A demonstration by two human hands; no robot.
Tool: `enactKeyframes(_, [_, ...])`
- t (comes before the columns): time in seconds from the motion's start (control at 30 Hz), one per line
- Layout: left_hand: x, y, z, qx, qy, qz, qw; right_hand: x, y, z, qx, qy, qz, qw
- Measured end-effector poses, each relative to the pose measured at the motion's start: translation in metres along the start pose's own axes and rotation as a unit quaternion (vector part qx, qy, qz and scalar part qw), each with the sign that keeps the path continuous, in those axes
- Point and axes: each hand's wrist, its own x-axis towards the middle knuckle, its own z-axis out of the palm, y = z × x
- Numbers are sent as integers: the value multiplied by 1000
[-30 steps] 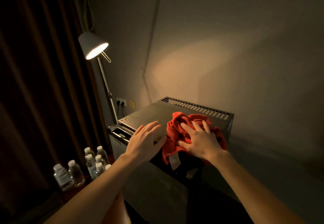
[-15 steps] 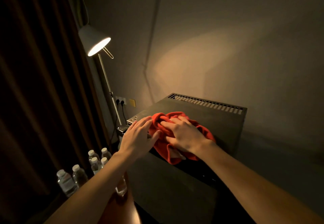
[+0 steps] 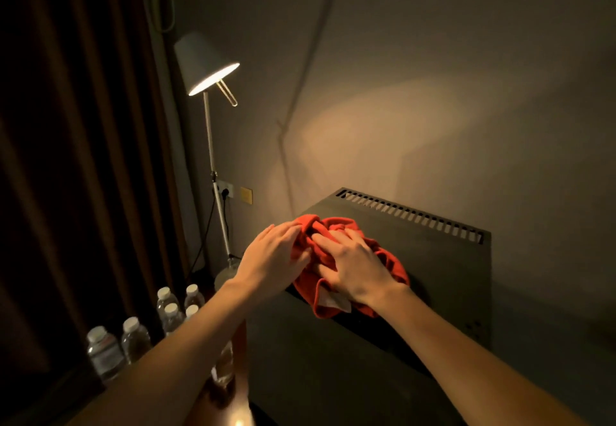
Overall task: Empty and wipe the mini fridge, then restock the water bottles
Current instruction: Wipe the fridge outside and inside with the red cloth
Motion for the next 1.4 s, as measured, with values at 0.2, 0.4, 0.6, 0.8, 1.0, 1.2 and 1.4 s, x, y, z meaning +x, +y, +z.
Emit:
enactKeyframes(0.2, [-29, 8, -11, 17, 3, -5, 1000, -34, -11, 0, 0, 7, 22, 1000])
enactKeyframes(0.4, [-24, -24, -9, 14, 18, 22, 1000, -18, -31, 10, -32, 30, 53, 998])
enactKeyframes(0.6, [20, -91, -10, -23, 5, 81, 996, 46, -61, 39, -49, 51, 106, 992])
enactKeyframes(0.8, [60, -175, 10, -87, -27, 110, 990, 127, -84, 73, -90, 71, 218, 969])
enactKeyframes(1.0, [73, -228, 13, -103, -77, 161, 979, 140, -104, 78, -139, 52, 308, 940])
enactKeyframes(1.2, [67, -256, 14, -136, -97, 182, 969, 124, -140, 73, -169, 96, 345, 918])
enactKeyframes(1.4, [65, -263, 30, -149, -114, 190, 964, 119, -139, 75, -120, 188, 369, 902])
